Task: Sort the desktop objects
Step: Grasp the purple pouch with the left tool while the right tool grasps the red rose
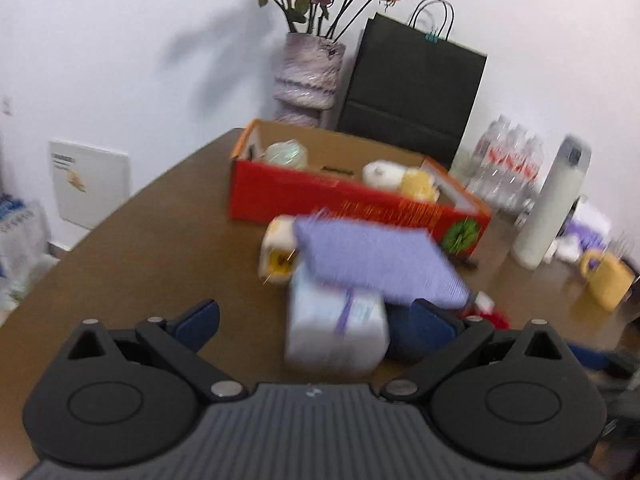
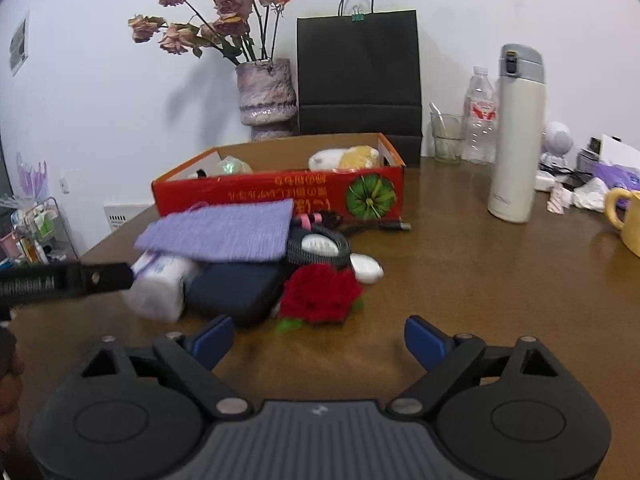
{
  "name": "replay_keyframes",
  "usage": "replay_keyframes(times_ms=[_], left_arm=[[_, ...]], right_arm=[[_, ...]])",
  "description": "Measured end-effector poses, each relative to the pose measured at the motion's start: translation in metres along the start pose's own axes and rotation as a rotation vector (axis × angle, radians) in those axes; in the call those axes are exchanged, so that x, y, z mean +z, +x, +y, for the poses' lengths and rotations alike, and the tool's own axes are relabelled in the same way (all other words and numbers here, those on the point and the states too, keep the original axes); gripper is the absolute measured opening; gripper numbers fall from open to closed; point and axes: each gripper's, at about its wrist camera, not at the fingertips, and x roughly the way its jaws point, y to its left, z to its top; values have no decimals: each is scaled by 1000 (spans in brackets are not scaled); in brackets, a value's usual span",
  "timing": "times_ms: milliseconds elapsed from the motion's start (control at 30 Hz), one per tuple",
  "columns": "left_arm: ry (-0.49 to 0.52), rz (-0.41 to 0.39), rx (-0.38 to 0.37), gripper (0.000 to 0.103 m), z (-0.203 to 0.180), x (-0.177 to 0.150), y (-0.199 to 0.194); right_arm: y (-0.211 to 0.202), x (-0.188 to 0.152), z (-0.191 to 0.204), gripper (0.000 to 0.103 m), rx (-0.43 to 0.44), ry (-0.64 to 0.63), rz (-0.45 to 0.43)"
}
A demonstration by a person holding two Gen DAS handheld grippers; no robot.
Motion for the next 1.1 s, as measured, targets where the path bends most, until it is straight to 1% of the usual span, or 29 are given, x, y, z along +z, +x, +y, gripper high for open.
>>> replay_keyframes(times_ms=[67, 133, 167, 200, 233, 267, 300, 333, 367, 400, 467, 533, 567, 633, 700, 800, 900, 1000, 1100], left_arm=[[6, -4, -8, 103, -3, 15, 13], [36, -14, 11, 103, -7, 25, 27], [47, -11, 26, 99, -9, 28, 34], [43, 0, 53, 92, -11, 30, 41], [24, 18, 72, 88, -10, 31, 49], [2, 38, 73, 78, -8, 31, 54], [-24, 66, 66, 70, -6, 32, 60], [-48, 92, 48, 66, -5, 31, 64], [-67, 91, 25, 57, -4, 29, 64], [-70, 82, 12, 45, -5, 27, 63], [-31, 52, 24, 31, -13, 26, 58], [-14, 41, 52, 20, -19, 25, 52], [-27, 39, 49, 11, -21, 25, 47], [-61, 34, 20, 8, -23, 25, 35], [-63, 0, 1, 6, -29, 25, 18], [-32, -58, -33, 6, -42, 26, -10], [11, -105, -87, 6, -54, 30, -41], [50, -144, -126, 6, -65, 29, -70], [77, -171, -151, 6, -74, 27, -90]], right_arm=[[17, 9, 0, 85, -21, -5, 13], [30, 14, 0, 85, -40, 1, 32], [36, 15, -1, 85, -44, 6, 42], [41, 16, -2, 85, -40, 8, 48], [44, 15, -3, 84, -35, 12, 53], [48, 15, -4, 84, -29, 17, 62], [50, 14, -5, 75, -28, 21, 67], [53, 13, -6, 65, -28, 25, 78], [56, 13, -8, 61, -22, 32, 97], [58, 11, -10, 55, -9, 44, 115], [56, 11, -13, 46, -9, 56, 107], [51, 11, -15, 44, -12, 67, 90], [45, 11, -17, 44, -18, 71, 66], [35, 14, -19, 44, -33, 65, 27], [21, 16, -23, 44, -47, 58, -6], [2, 18, -31, 44, -56, 76, -36], [-15, 19, -34, 44, -57, 83, -61], [-31, 19, -29, 44, -48, 77, -88], [-49, 21, -24, 44, -24, 69, -125]])
